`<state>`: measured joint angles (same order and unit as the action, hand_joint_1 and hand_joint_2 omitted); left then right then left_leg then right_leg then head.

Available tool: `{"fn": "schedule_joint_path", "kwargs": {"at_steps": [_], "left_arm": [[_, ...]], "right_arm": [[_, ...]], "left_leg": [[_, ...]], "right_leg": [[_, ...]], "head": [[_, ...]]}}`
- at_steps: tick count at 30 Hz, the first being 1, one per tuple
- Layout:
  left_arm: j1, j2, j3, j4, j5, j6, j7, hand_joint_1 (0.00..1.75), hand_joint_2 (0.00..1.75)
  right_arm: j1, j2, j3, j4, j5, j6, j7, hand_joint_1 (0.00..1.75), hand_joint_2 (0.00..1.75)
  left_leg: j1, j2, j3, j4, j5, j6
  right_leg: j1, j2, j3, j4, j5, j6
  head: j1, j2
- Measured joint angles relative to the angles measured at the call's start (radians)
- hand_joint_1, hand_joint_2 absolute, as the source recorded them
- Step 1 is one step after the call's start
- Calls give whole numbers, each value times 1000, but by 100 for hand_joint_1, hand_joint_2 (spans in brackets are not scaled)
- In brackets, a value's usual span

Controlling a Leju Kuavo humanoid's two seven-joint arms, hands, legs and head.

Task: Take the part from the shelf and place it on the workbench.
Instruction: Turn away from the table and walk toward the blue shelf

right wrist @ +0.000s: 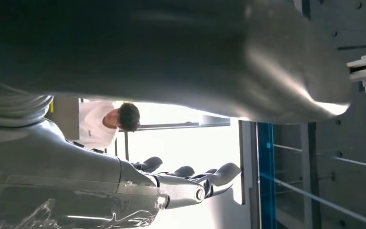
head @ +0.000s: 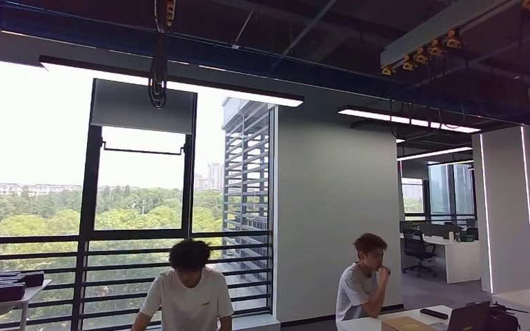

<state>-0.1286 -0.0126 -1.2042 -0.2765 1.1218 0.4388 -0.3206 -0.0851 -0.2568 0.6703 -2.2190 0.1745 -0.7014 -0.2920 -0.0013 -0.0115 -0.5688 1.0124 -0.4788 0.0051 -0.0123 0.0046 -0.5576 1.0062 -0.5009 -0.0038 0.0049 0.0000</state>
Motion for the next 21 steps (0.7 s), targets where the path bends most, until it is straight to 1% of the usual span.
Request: {"fn": "schedule_joint_path", "kwargs": {"at_steps": [4,9,12,13,14,15,16,18,19,20,21], "left_arm": [[1,0,4,1,5,2,-1,0,0],[2,1,5,2,7,2,1,0,0],[2,2,6,2,7,1,5,0,0],[2,2,6,2,6,1,6,0,0],[2,1,6,2,6,1,7,0,0],[2,1,6,3,6,1,9,0,0],[2,0,6,3,6,0,10,0,0],[2,0,6,3,6,0,11,0,0],[2,0,6,3,6,0,12,0,0],[2,0,6,3,6,0,12,0,0],[2,0,5,3,6,0,13,0,0]], "right_arm": [[19,7,-15,0,-40,0,-26,0,0],[35,16,-28,0,-56,1,-36,0,0],[38,20,-32,0,-63,1,-38,0,0],[39,21,-34,0,-65,1,-38,0,0],[41,23,-36,0,-67,1,-39,0,0],[42,23,-38,0,-69,1,-39,0,0],[44,23,-41,0,-72,1,-40,0,0],[50,24,-45,0,-77,1,-41,0,0],[52,24,-46,1,-80,1,-41,0,0],[54,24,-47,1,-82,1,-41,0,0],[56,24,-47,1,-85,1,-41,0,0]], "left_leg": [[-1,0,0,1,-1,1],[-4,0,0,4,-4,7],[-9,0,0,6,-4,14],[-8,0,1,1,1,18],[-6,2,3,-7,7,22],[-2,3,5,-15,13,26],[2,5,6,-23,18,29],[5,8,3,-26,21,31],[6,9,1,-26,22,31],[7,10,0,-25,23,29],[8,11,-2,-24,25,27]], "right_leg": [[-1,0,0,-1,0,1],[-5,0,1,-1,0,4],[-9,0,3,-3,3,12],[-9,1,4,-5,5,16],[-9,1,4,-3,1,19],[-8,1,-2,11,-15,22],[-7,1,-14,44,-43,25],[-9,0,-59,157,-115,29],[-10,0,-80,213,-140,32],[-11,0,-88,245,-146,34],[-13,-1,-80,243,-134,37]], "head": [[0,0],[1,0],[2,0],[2,0],[2,0],[1,0],[-1,0],[-4,0],[-5,0],[-6,0],[-6,0]]}}
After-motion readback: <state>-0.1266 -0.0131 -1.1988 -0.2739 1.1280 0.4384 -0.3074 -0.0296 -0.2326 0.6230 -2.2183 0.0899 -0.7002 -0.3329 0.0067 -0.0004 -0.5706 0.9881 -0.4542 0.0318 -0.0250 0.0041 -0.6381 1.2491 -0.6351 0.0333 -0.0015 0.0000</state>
